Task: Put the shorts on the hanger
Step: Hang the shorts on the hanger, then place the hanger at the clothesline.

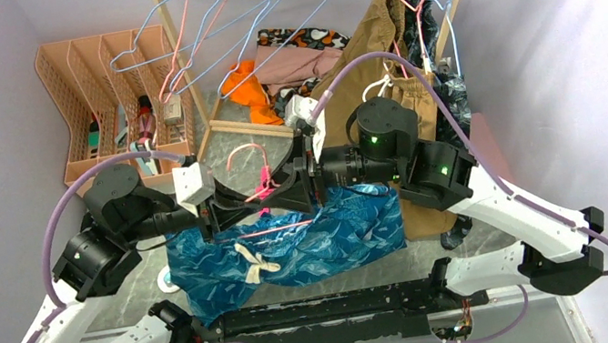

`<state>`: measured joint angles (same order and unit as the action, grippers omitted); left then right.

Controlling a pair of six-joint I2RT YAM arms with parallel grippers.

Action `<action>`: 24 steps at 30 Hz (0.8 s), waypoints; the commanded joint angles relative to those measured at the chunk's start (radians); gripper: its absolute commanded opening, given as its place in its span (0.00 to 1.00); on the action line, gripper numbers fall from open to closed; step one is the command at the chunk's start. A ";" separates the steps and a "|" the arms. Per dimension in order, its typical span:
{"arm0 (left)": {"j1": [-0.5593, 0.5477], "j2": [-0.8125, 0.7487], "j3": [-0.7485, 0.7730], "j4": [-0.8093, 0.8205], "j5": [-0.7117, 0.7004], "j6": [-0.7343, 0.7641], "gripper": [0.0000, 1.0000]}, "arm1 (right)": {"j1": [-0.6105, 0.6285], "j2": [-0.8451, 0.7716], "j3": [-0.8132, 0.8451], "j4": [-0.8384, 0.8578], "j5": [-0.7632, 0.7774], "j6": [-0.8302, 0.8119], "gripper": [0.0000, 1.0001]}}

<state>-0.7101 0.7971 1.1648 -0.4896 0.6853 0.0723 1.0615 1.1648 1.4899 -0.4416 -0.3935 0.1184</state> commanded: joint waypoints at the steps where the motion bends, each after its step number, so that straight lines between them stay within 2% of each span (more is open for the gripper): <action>1: 0.005 -0.009 0.032 0.079 0.032 -0.005 0.07 | 0.002 0.000 -0.029 0.089 -0.065 0.045 0.42; 4: 0.005 -0.014 0.025 0.087 0.036 -0.006 0.07 | 0.001 0.004 -0.037 0.106 -0.071 0.063 0.42; 5: 0.005 -0.015 0.022 0.088 0.036 -0.006 0.07 | 0.001 0.005 -0.041 0.114 -0.071 0.067 0.39; 11: 0.005 -0.018 0.022 0.096 0.038 -0.011 0.07 | 0.002 0.007 -0.053 0.144 -0.077 0.082 0.03; 12: 0.005 -0.019 0.023 0.096 0.034 -0.015 0.07 | 0.002 0.001 -0.056 0.151 -0.072 0.082 0.00; 14: 0.005 -0.019 0.028 0.095 0.012 -0.028 0.10 | 0.002 -0.006 -0.059 0.156 -0.064 0.079 0.00; 15: 0.005 -0.021 0.033 0.088 -0.004 -0.032 0.22 | 0.002 -0.010 -0.060 0.156 -0.059 0.076 0.00; 16: 0.005 -0.023 0.042 0.076 -0.023 -0.035 0.43 | 0.002 -0.016 -0.060 0.153 -0.054 0.072 0.00; 18: 0.005 -0.035 0.059 0.053 -0.061 -0.040 0.62 | 0.002 -0.034 -0.059 0.140 -0.037 0.056 0.00; 22: 0.005 -0.096 0.099 0.030 -0.144 -0.043 0.81 | 0.002 -0.087 -0.068 0.111 0.036 0.025 0.00; 24: 0.005 -0.136 0.116 0.036 -0.183 -0.057 0.82 | 0.002 -0.111 -0.075 0.098 0.076 0.015 0.00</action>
<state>-0.7101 0.7395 1.2121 -0.4736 0.6014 0.0380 1.0622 1.1332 1.4166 -0.3496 -0.4011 0.1665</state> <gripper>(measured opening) 0.809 0.040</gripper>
